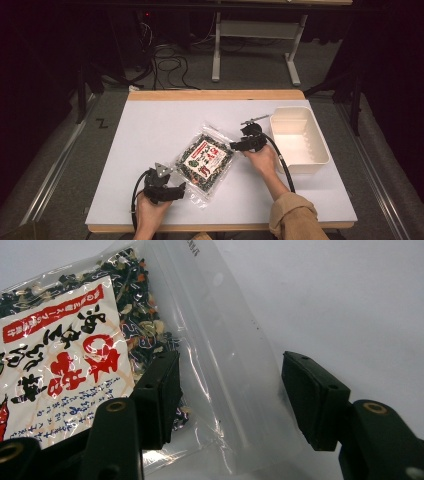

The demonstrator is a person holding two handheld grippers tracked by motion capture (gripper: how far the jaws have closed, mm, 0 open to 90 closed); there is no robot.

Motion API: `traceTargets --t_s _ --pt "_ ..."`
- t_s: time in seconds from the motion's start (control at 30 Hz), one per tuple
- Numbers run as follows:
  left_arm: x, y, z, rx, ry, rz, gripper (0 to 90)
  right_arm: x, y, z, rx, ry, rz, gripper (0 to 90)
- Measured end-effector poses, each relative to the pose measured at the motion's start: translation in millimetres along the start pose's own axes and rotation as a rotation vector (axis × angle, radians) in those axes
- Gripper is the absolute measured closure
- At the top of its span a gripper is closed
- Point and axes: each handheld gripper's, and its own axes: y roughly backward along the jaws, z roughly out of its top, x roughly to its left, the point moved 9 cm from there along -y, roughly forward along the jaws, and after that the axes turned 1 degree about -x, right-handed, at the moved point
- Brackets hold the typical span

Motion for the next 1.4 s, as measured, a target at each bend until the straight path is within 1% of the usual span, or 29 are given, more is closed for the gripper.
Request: traceTargets --t_s 0.03,0.1,0.17,0.2,0.23,0.27,0.37,0.4,0.43,0.47,0.53,0.57,0.77,0.9,0.93,1.0,1.07,1.1,1.13,1.27,1.4 --pt "-0.8 0.1 0.3 -0.003 0.001 0.001 18.1 -0.5 -1.9 -1.0 0.008 0.005 -0.001 44.1" --pt "-2.6 0.1 0.2 -0.001 -0.012 -0.006 18.6 -0.6 -4.5 -3.9 0.025 0.01 -0.001 45.8" --pt "-3.6 -0.3 -0.4 0.001 -0.014 -0.007 18.9 -0.6 -5.4 -6.1 0.03 -0.007 0.021 48.2" --pt "-4.2 -0.7 -0.8 0.003 -0.016 -0.008 18.9 -0.6 -5.4 -6.1 0.03 -0.007 0.021 48.2" --pt "-4.4 -1.0 -1.4 0.005 -0.017 -0.009 18.9 1.2 -5.5 -7.2 0.042 -0.015 0.05 51.2" --pt "-4.2 -0.9 -1.7 0.006 -0.015 -0.009 19.0 2.3 -5.4 -7.4 0.045 -0.015 0.051 53.0" --pt "-3.8 -0.4 -0.9 0.003 -0.016 -0.008 19.2 4.6 -3.9 -7.7 0.053 0.001 0.055 59.0" --pt "-4.3 -0.6 -1.0 0.004 -0.016 -0.007 19.3 4.8 -2.6 -7.7 0.056 0.012 0.055 62.6" --pt "-4.5 -0.9 -1.0 0.004 -0.018 -0.004 19.4 5.6 -0.8 -7.2 0.052 0.01 0.053 68.6" --pt "-4.7 -1.0 -1.1 0.003 -0.019 -0.004 19.5 4.2 0.5 -7.9 0.054 0.039 0.039 71.4" --pt "-4.7 -0.8 -1.8 0.006 -0.02 -0.007 19.5 6.1 2.5 -9.2 0.059 0.046 0.045 77.2" --pt "-4.8 -0.9 -2.0 0.006 -0.019 -0.008 19.5 6.9 3.0 -9.3 0.056 0.058 0.045 79.8" --pt "-3.7 -0.9 -2.9 0.014 -0.017 -0.011 19.4 11.6 5.5 -10.9 0.069 0.109 0.031 88.3" --pt "-3.6 -0.2 -3.7 0.012 -0.019 -0.012 19.5 12.3 7.5 -12.8 0.068 0.131 0.023 89.2" --pt "-3.5 0.0 -4.0 0.012 -0.02 -0.013 19.5 12.7 8.2 -13.5 0.073 0.127 0.021 89.3" --pt "-3.3 0.3 -4.3 0.009 -0.016 -0.014 19.5 12.8 9.4 -13.9 0.062 0.125 0.025 89.3" --pt "-2.9 1.1 -4.8 0.011 -0.011 -0.016 19.4 13.6 10.9 -14.9 0.055 0.116 0.041 89.4" --pt "-2.9 1.1 -4.8 0.011 -0.011 -0.016 19.4 13.6 10.9 -14.9 0.055 0.116 0.041 89.4" --pt "-2.8 0.7 -4.9 0.013 -0.015 -0.015 19.4 13.6 13.1 -15.6 0.055 0.117 0.054 89.5" --pt "-2.8 0.5 -4.9 0.012 -0.014 -0.01 19.5 14.2 19.5 -15.0 0.045 0.132 0.062 89.7" --pt "-2.6 0.4 -5.9 0.014 -0.004 -0.018 19.5 14.4 27.4 -15.5 0.04 0.135 0.08 89.7"
